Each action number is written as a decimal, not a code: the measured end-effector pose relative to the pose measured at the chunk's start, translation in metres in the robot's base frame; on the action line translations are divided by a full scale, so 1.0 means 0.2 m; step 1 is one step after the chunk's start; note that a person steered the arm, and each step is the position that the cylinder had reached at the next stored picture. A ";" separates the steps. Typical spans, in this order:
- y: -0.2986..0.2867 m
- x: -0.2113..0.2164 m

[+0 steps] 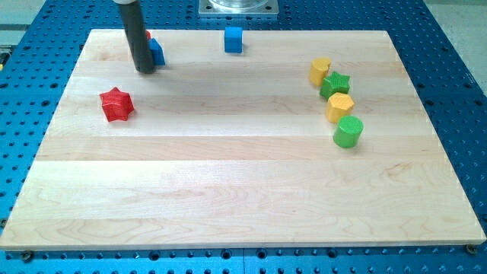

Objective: Push the triangle into the cube

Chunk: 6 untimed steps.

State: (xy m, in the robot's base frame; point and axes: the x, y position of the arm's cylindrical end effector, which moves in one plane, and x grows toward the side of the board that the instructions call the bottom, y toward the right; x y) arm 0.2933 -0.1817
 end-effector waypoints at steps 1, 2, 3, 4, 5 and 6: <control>-0.21 -0.05; -0.10 -0.11; 0.28 -0.11; 0.53 -0.11; 0.31 -0.17; 0.50 -0.24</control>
